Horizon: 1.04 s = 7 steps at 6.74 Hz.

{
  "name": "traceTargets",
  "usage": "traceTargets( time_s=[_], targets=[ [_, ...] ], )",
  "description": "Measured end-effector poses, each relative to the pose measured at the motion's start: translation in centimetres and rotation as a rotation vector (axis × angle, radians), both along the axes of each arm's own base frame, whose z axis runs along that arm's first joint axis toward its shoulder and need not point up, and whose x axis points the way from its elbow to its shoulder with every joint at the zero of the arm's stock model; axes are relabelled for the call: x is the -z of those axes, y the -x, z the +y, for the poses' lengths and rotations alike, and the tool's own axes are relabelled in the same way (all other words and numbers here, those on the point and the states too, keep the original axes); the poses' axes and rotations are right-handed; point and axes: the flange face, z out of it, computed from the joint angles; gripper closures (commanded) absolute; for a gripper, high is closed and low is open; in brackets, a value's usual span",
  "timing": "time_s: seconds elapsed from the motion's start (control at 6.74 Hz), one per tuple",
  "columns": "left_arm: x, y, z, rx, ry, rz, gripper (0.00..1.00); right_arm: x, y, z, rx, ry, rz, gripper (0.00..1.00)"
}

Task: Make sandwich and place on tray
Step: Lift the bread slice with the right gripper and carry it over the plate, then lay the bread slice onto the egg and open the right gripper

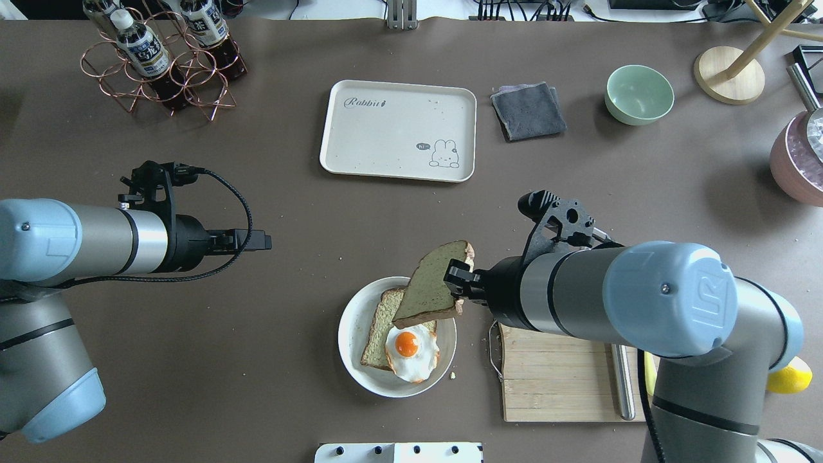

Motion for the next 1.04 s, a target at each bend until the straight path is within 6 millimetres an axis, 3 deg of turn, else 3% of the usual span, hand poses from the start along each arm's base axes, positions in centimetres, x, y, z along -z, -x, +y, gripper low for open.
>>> traceTargets(
  time_s=[0.3,0.59,1.04],
  targets=[
    [-0.1,0.2,0.0,0.002,0.001,-0.001,0.03,1.4,6.4,3.3,0.001,-0.044,0.015,1.00],
    [-0.1,0.2,0.0,0.004,0.001,0.000,0.03,-0.1,10.3,4.5,-0.006,-0.064,0.030,1.00],
    [0.3,0.1,-0.1,0.003,-0.003,0.006,0.03,-3.1,11.2,4.4,-0.009,-0.074,0.073,1.00]
  ],
)
